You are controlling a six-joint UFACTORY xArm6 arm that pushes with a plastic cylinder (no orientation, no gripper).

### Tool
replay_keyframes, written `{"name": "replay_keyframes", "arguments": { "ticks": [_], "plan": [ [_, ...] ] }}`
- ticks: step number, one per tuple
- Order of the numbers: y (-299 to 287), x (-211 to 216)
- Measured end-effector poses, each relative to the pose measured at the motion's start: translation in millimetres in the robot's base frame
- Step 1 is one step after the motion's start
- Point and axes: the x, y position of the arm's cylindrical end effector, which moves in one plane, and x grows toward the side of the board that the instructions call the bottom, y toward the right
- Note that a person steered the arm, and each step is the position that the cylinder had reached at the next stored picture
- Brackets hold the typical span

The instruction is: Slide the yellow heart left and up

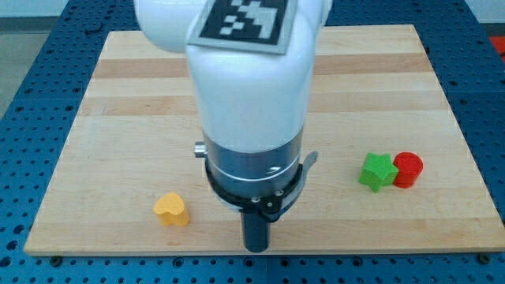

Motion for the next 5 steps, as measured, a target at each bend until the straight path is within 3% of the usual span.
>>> {"name": "replay_keyframes", "arguments": {
  "ticks": [3,4,5],
  "plan": [
    [-147.7,-71.3],
    [-146.3,-63.7],
    [-106.4,-38.7]
  ]
}}
